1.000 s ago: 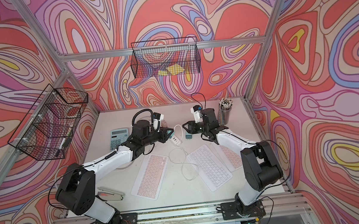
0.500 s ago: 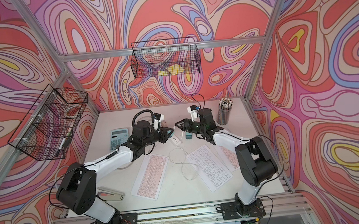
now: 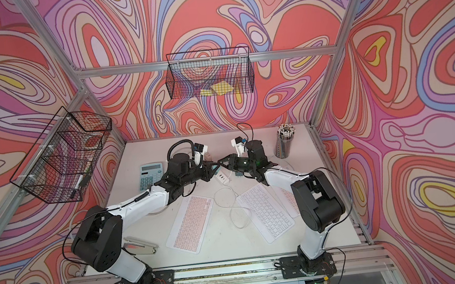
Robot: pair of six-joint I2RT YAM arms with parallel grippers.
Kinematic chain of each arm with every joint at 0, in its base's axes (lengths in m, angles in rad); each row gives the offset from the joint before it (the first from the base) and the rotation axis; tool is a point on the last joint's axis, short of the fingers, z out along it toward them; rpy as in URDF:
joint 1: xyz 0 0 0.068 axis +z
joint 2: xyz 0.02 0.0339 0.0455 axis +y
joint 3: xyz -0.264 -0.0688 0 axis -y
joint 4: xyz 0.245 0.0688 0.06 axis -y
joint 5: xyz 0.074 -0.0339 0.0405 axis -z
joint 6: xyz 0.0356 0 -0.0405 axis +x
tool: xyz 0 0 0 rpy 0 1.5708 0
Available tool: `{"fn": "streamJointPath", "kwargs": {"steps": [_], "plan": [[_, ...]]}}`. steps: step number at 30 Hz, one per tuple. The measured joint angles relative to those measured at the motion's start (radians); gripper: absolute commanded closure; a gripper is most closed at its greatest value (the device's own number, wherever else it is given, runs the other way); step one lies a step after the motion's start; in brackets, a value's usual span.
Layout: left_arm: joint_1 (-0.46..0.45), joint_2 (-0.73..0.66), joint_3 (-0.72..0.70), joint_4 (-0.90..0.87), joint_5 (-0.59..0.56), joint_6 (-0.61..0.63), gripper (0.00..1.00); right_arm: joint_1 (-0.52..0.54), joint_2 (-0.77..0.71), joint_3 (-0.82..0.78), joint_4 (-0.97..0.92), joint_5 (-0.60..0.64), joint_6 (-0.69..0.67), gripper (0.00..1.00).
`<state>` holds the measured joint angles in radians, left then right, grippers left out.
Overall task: Unplug the wireless keyboard
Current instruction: Remove the power cord from the plug.
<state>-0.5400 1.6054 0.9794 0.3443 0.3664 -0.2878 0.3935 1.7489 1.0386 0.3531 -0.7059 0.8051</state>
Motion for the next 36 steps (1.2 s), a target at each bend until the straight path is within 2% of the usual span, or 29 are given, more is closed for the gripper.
{"fn": "streamJointPath", "kwargs": {"steps": [3, 8, 24, 36], "plan": [[0.0, 0.0, -0.014, 0.019, -0.002, 0.003, 1.0, 0.0, 0.005, 0.001, 0.014, -0.004, 0.029, 0.95], [0.002, 0.002, -0.046, 0.038, -0.009, 0.006, 1.0, 0.002, 0.041, 0.001, 0.035, -0.019, 0.079, 1.0], [0.002, 0.003, -0.114, 0.16, -0.005, 0.003, 1.0, -0.019, 0.087, -0.104, 0.334, -0.059, 0.328, 1.0], [-0.005, 0.003, -0.117, 0.17, 0.004, 0.008, 1.0, -0.041, 0.092, -0.127, 0.389, -0.106, 0.374, 1.0]]}}
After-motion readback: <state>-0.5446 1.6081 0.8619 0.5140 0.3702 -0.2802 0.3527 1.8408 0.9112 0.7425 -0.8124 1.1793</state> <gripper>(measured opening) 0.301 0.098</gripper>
